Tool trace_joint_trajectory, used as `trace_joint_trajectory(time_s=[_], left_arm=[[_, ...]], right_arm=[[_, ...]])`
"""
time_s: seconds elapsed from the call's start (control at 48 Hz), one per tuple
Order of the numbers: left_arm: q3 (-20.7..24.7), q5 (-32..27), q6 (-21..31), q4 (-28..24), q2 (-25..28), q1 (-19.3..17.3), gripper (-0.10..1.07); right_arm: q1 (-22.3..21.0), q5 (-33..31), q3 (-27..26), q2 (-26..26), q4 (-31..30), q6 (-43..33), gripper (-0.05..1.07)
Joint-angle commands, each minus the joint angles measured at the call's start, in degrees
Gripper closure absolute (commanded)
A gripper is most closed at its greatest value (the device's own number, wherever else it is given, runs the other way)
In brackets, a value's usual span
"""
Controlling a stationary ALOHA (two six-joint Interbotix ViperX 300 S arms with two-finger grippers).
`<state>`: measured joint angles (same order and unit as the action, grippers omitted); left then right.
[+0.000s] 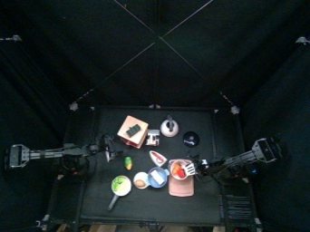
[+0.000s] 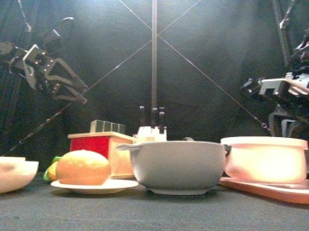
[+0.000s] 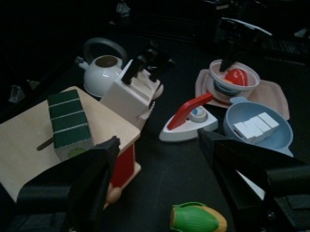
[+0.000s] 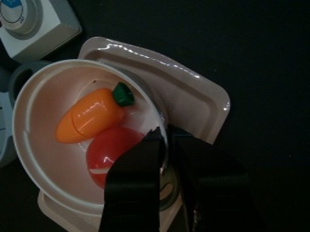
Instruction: Place pot in upper half of plate
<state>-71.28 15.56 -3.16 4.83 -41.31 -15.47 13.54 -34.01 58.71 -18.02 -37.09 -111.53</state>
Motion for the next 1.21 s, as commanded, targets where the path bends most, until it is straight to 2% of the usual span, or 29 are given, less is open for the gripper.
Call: trace_joint_trajectory(time_s=[0.0, 0.271, 0.604, 0.938, 1.188], left_arm=[[0.8, 0.3, -0.1, -0.1, 0.1, -0.1, -0.04], [0.8, 0.3, -0.1, -0.1, 0.1, -0.1, -0.04], [0.8, 0.3, -0.1, -0.1, 0.1, -0.1, -0.04], [0.8, 0.3, -0.1, 0.0, 0.1, -0.1, -0.04], [0.8, 0.3, 0.0, -0.1, 0.1, -0.1, -0.04]], right_arm=[[-0.1, 0.1, -0.5, -0.6, 0.1, 0.0, 0.48], [-0.1, -0.2, -0.8, -1.2, 0.7, 0.1, 0.33], [-0.1, -1.4, -0.8, -5.4, 0.2, 0.1, 0.33], [0.3, -1.1, -1.7, -6.2, -0.5, 0.3, 0.33], [0.3, -3.9, -2.0, -12.9, -0.8, 0.3, 0.33]])
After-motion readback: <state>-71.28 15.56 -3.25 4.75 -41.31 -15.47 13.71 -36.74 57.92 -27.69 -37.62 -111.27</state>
